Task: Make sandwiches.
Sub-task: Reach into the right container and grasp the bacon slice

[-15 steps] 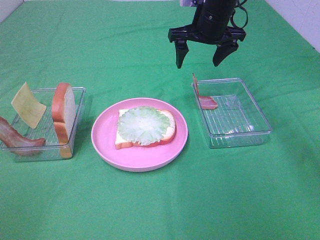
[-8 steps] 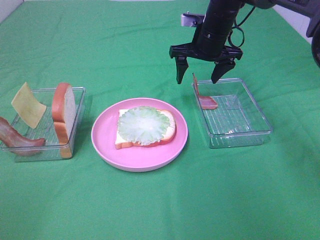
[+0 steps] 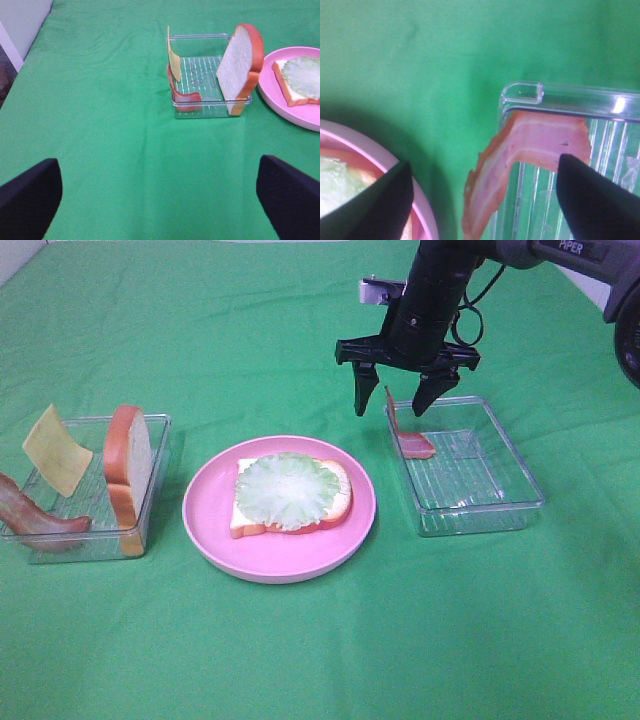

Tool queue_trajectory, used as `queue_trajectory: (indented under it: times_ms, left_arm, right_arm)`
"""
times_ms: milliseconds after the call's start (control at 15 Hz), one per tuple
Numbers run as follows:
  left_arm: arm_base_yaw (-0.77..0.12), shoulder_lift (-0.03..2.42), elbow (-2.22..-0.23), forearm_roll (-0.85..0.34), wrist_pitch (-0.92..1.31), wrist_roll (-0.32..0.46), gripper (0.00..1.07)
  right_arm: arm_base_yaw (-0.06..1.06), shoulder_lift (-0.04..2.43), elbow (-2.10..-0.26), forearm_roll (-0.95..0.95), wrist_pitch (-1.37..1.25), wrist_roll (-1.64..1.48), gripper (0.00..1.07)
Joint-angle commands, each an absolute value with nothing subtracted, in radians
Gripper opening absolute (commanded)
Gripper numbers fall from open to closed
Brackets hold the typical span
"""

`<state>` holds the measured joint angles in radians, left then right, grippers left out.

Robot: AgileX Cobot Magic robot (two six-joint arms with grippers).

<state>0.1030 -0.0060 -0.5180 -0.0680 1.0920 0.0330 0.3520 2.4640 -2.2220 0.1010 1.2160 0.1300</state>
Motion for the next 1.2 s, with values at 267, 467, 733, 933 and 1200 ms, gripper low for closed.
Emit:
queue_trajectory:
  times_ms: [267, 467, 733, 933, 1200]
  left_arm:
    - [0.106, -0.021, -0.515, -0.070, 1.078, 0.036, 1.02]
    - [0.106, -0.021, -0.515, -0.070, 1.078, 0.036, 1.02]
    - [0.106, -0.021, -0.515, -0.070, 1.078, 0.036, 1.02]
    - [0.106, -0.021, -0.515, -0.070, 1.078, 0.036, 1.02]
    - [0.106, -0.021, -0.515, -0.070, 1.078, 0.036, 1.02]
  right_arm:
    - [0.351, 2.466, -2.227, 0.091, 1.302, 0.139, 0.54]
    - [0.351, 2.466, -2.227, 0.096, 1.305, 0.139, 0.54]
    - [0.351, 2.466, -2.227, 0.095, 1.302, 0.139, 0.34]
    - [0.351, 2.466, -2.227, 0.047, 1.302, 0.158, 0.00]
    - [0.351, 2.438, -2.227, 0.049, 1.332, 0.158, 0.00]
